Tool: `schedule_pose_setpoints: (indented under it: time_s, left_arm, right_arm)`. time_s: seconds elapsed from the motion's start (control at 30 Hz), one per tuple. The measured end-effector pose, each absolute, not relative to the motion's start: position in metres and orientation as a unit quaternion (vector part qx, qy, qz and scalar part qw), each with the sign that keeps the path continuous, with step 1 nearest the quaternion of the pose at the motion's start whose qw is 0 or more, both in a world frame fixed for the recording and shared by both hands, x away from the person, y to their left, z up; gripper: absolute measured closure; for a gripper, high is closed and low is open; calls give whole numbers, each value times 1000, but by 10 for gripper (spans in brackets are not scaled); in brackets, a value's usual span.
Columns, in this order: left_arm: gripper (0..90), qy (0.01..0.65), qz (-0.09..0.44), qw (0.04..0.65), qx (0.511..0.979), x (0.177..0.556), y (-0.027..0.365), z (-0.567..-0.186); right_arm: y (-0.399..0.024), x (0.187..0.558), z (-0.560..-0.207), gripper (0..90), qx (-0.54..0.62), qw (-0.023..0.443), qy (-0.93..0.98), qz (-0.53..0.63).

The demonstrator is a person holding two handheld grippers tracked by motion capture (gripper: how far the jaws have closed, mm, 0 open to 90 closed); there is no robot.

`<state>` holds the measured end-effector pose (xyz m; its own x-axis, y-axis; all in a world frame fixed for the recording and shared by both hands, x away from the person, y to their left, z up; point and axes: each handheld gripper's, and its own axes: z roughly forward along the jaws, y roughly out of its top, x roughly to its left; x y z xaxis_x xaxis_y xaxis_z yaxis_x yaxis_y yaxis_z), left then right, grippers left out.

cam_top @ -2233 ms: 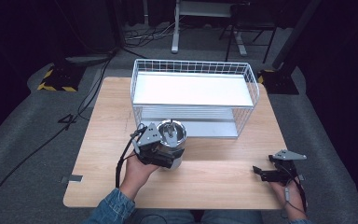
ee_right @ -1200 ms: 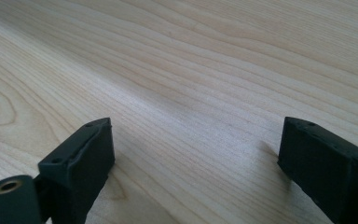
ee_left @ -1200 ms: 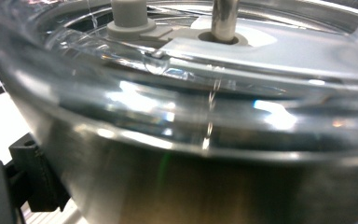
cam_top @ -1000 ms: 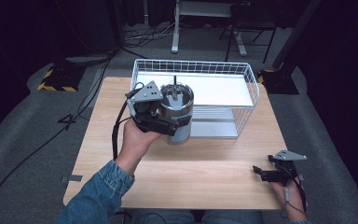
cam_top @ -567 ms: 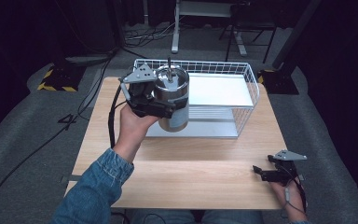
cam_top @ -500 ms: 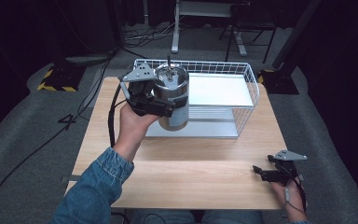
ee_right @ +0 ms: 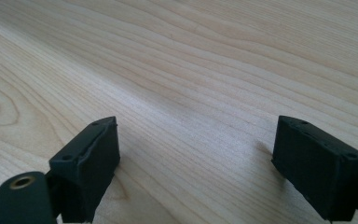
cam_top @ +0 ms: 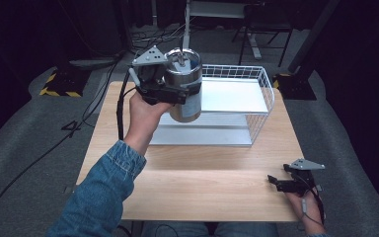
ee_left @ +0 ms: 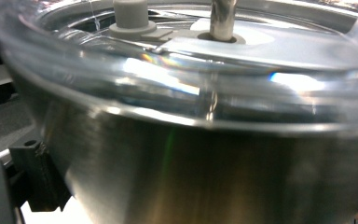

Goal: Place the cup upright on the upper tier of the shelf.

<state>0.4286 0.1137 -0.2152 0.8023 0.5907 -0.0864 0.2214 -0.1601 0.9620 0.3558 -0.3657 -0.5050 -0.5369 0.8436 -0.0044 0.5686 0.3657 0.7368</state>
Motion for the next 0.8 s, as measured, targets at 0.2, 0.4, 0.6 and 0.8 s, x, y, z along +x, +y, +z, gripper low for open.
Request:
schedule_pose_setpoints:
  time_s: [0.2,0.4,0.6,0.8]
  left_arm:
    - [35,296,166,591,732,446,110,-210]
    - [35,313,179,589,723,460,105,-207]
    - [35,329,194,580,720,476,95,-205]
    - [35,333,201,577,718,496,86,-206]
  right_arm:
    - [-366,356,-505,148,440,195,803,352]
    - [-366,356,-505,149,440,195,803,352]
    - [-366,356,-505,150,440,195,803,352]
    - [-366,356,-505,150,441,195,802,353]
